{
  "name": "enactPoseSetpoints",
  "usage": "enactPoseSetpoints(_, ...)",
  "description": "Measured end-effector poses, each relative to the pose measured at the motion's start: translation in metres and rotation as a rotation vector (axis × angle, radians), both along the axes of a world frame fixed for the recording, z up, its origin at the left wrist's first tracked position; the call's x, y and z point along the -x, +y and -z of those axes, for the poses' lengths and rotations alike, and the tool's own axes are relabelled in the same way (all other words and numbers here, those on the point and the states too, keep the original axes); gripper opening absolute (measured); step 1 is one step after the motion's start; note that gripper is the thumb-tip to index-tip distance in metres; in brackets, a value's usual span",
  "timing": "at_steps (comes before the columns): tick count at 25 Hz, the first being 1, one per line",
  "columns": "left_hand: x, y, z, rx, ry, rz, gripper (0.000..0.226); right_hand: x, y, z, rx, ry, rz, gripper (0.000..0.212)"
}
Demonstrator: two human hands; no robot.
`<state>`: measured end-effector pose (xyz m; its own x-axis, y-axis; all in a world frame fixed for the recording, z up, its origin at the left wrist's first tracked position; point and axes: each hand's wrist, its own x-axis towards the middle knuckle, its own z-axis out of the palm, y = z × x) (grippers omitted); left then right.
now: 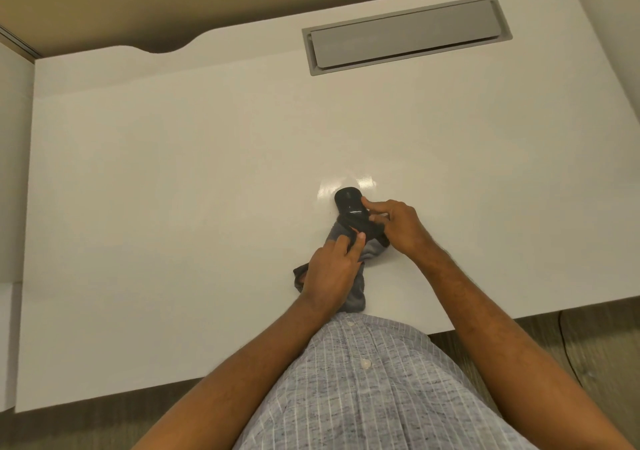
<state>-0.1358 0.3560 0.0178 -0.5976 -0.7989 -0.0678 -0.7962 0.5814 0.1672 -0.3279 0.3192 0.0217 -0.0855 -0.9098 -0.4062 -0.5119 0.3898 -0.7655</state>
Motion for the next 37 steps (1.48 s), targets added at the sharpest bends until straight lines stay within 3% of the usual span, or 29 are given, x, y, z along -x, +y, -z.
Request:
enactPoseSetpoints(3, 0.000, 0.002, 0.001, -0.002, -0.023, 0.042, 0.063, 0.002, -0.009, -0.006, -0.052, 0.016, -0.008, 0.033)
enactPoseSetpoints(6, 0.000, -0.003, 0.001, -0.019, 0.015, 0.043, 0.055, -0.005, -0.013, -0.013, -0.053, 0.174, -0.053, 0.035)
enactPoseSetpoints(11, -0.005, -0.008, 0.001, -0.181, 0.126, -0.051, 0.049, -0.021, -0.023, -0.021, -0.007, 0.350, -0.042, 0.037)
enactPoseSetpoints(15, -0.012, -0.016, -0.005, -0.261, 0.237, -0.200, 0.052, -0.016, -0.034, -0.023, -0.082, 0.229, 0.060, 0.024)
enactPoseSetpoints(22, -0.007, -0.053, -0.007, -0.383, 0.487, -0.415, 0.047, -0.008, -0.031, -0.021, -0.083, 0.021, 0.147, 0.020)
enactPoseSetpoints(27, 0.010, -0.098, -0.014, -0.399, 0.332, -0.335, 0.049, -0.006, -0.031, -0.017, -0.080, 0.035, 0.142, 0.013)
enactPoseSetpoints(30, 0.016, -0.116, -0.019, -0.403, 0.262, -0.409, 0.047, -0.006, -0.030, -0.015, -0.084, 0.014, 0.179, 0.020)
enactPoseSetpoints(37, 0.017, -0.085, -0.022, -0.409, 0.294, -0.573, 0.039, -0.010, -0.029, -0.014, -0.095, 0.017, 0.232, 0.027)
